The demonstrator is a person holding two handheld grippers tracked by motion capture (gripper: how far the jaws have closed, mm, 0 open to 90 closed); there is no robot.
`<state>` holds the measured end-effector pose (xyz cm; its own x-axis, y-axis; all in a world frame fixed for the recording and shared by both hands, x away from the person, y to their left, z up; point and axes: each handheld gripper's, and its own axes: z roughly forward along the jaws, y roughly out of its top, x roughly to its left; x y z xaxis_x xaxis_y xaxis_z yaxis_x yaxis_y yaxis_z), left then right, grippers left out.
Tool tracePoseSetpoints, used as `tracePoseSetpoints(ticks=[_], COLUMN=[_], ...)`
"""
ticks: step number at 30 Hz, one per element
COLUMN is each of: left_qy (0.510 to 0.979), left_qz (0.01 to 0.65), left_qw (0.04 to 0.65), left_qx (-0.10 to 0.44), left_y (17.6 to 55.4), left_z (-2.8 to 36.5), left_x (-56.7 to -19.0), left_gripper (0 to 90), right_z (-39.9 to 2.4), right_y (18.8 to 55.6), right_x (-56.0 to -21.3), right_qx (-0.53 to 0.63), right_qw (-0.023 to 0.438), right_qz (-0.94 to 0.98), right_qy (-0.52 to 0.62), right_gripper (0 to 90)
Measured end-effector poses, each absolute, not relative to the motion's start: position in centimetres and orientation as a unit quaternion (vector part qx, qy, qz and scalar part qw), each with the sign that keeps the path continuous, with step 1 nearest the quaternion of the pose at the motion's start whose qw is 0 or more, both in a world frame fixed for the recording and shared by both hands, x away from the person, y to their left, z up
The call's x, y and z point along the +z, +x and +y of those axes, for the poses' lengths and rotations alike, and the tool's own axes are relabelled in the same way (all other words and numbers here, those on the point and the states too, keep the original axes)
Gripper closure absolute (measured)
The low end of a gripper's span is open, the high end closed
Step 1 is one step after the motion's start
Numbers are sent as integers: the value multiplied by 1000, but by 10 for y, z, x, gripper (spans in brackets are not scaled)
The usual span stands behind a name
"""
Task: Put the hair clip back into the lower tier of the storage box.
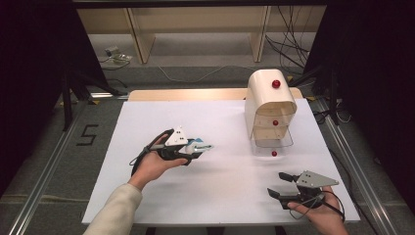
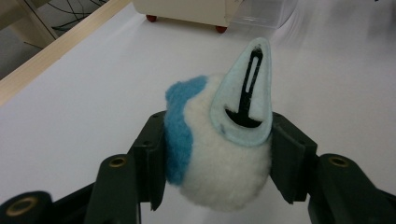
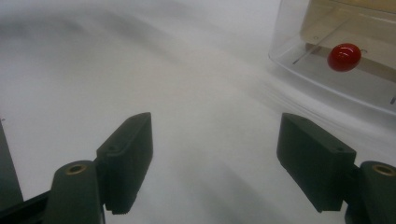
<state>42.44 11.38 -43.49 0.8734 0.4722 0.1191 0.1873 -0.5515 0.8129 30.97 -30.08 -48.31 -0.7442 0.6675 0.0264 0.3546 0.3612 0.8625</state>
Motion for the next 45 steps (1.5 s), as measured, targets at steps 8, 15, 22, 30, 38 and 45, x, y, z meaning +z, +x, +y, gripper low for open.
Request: tracePoseSetpoints(ticks=[8, 15, 22, 30, 38, 45], left_qy=[863, 864, 864, 863, 863, 860], left_qz=[190, 186, 183, 185, 178, 178], left_qw=[440, 439, 442, 446, 448, 455], left_qx=[162, 164, 159, 152, 148, 144], left_y=[424, 425, 425, 427, 427, 428], left_z=[106, 104, 97, 87, 75, 65], left_x=[-433, -432, -430, -428, -426, -422], left_gripper=[465, 464, 464, 466, 466, 466], right_z=[-301, -301, -301, -301, -301, -301], right_y=[310, 309, 310, 309, 310, 310], right_x=[-483, -483, -483, -483, -484, -484], right_qx=[468, 468, 468, 467, 469, 468], right_qw=[166, 166, 166, 165, 166, 165], right_qz=[808, 808, 808, 809, 808, 808], right_qy=[318, 317, 317, 317, 315, 317], right_gripper=[277, 277, 277, 282, 282, 282])
